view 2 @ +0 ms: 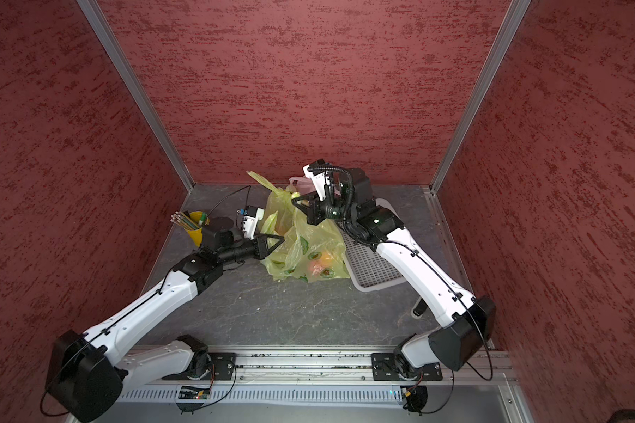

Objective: Place the peach into a plastic bag & tie a knot
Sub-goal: Adjust the plastic bag at the center of the board.

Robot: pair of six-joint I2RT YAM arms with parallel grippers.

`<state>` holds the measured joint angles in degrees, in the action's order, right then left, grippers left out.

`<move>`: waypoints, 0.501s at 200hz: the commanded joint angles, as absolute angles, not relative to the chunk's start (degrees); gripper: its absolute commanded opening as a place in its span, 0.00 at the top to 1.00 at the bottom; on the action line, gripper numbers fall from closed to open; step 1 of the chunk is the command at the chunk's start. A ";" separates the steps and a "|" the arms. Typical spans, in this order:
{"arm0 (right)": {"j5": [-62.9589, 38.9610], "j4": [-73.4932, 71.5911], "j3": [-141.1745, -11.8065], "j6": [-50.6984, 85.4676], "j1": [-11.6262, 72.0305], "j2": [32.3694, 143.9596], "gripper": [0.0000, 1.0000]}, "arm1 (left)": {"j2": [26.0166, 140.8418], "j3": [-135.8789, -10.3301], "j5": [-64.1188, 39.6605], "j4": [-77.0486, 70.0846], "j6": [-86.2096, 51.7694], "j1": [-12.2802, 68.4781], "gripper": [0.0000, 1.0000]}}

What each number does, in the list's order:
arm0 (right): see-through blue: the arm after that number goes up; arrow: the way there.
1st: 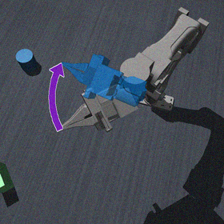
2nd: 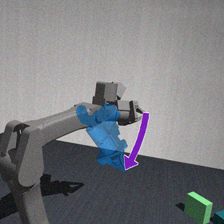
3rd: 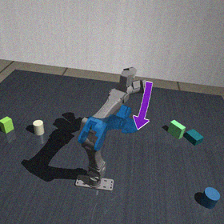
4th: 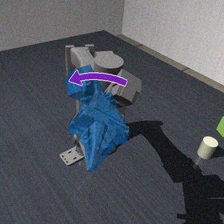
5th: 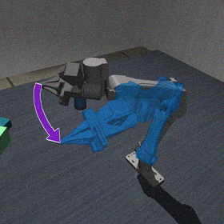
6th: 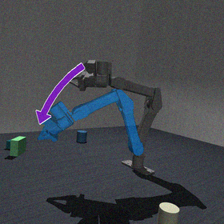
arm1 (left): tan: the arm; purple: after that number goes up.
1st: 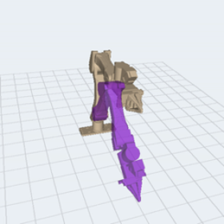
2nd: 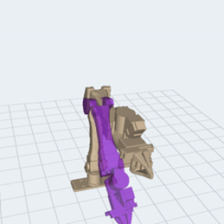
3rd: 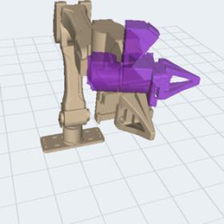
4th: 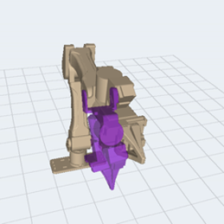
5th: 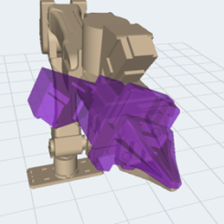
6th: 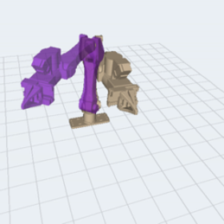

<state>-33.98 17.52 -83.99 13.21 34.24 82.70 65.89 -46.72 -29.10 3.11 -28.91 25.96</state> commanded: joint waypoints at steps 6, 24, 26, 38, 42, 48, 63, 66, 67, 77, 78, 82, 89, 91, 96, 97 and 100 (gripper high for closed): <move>-45.01 7.88 -79.50 16.59 36.99 78.75 1.00 | 67.39 -48.45 -31.88 -1.00 -31.82 26.12 1.00; -44.75 8.81 -78.80 16.59 38.40 78.47 1.00 | 68.86 -49.87 -31.83 0.09 -30.97 26.18 1.00; -44.80 8.86 -78.83 16.50 38.54 78.48 1.00 | 69.07 -50.11 -31.86 0.40 -30.79 26.19 1.00; -44.45 9.61 -79.34 16.44 39.21 78.94 1.00 | 70.39 -52.26 -31.68 3.35 -28.48 26.85 1.00; -44.20 9.93 -79.67 16.44 39.43 79.12 1.00 | 70.83 -53.05 -31.36 4.65 -27.65 27.18 1.00; -44.15 10.47 -80.41 16.37 39.67 79.61 1.00 | 71.47 -54.31 -31.09 6.41 -26.45 27.62 1.00; -42.80 12.54 -82.24 16.05 40.07 80.82 1.00 | 72.65 -56.40 -31.03 9.55 -23.89 28.40 1.00; -42.33 12.94 -82.68 15.94 40.17 81.04 1.00 | 72.80 -56.72 -30.84 10.26 -23.36 28.61 1.00; -42.17 13.06 -82.74 15.92 40.17 81.08 1.00 | 72.83 -56.84 -30.76 10.53 -23.19 28.59 1.00; -40.58 14.65 -84.07 15.44 40.11 81.84 1.00 | 73.12 -58.02 -30.03 12.76 -21.53 29.10 0.99; -40.41 14.84 -84.18 15.37 40.14 81.92 1.00 | 73.17 -58.10 -30.00 12.93 -21.40 29.14 0.98; -39.46 15.45 -84.66 15.18 40.14 82.16 1.00 | 73.19 -58.44 -29.90 13.56 -20.79 29.25 0.97; -37.71 16.12 -85.16 14.89 40.17 82.31 1.00 | 73.13 -58.91 -29.53 14.64 -19.83 29.33 0.94; -37.29 16.25 -85.21 14.80 40.14 82.34 1.00 | 73.13 -59.02 -29.31 15.00 -19.63 29.37 0.93; -36.30 16.54 -85.43 14.62 40.17 82.29 1.00 | 73.00 -59.28 -28.87 15.65 -19.09 29.41 0.90; -36.12 16.57 -85.47 14.61 40.17 82.28 1.00 | 72.97 -59.30 -28.85 15.78 -18.95 29.43 0.90; -35.53 16.68 -85.51 14.59 40.18 82.27 1.00 | 72.89 -59.44 -28.77 16.22 -18.64 29.43 0.88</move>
<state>-40.34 14.74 -83.18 15.81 39.88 81.76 72.88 -57.47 -30.33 10.20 -23.86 29.06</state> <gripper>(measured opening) 0.044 0.073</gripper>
